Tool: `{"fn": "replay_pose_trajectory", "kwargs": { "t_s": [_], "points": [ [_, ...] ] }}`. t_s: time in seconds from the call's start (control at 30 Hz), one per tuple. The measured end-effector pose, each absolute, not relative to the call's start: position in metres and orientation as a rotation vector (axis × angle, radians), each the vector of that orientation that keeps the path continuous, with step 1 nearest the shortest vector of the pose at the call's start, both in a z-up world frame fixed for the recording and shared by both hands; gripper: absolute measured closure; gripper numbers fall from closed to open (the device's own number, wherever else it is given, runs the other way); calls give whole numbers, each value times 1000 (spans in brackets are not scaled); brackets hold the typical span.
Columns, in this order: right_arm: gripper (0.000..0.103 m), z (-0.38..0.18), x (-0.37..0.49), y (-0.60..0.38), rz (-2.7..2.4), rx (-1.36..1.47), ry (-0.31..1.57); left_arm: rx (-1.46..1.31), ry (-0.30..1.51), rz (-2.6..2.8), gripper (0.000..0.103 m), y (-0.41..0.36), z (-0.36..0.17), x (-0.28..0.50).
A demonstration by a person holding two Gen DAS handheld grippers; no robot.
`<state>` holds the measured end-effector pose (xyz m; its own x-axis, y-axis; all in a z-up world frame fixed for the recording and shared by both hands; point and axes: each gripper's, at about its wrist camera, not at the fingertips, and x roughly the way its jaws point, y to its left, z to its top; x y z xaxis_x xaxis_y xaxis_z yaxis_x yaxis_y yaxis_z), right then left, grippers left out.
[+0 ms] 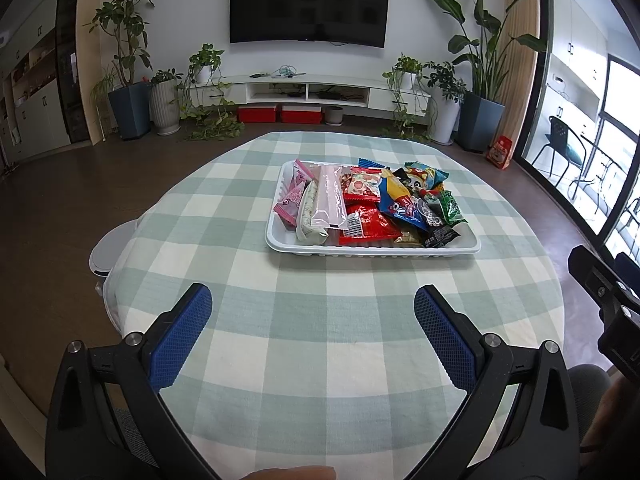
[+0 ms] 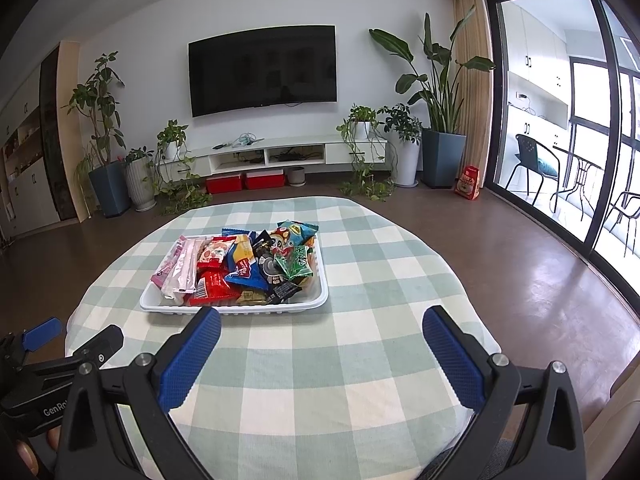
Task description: Organize snacks
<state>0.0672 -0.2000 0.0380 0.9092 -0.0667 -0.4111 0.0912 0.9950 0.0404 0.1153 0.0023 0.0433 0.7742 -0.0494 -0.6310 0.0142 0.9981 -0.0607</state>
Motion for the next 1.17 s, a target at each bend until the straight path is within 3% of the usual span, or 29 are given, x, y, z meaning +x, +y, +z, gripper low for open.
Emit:
{"fn": "replay_pose_trajectory", "kwargs": {
  "t_s": [1.17],
  "points": [
    [0, 22, 66, -202, -70, 59, 462, -61, 702, -50, 0, -1, 35, 119]
  ]
}}
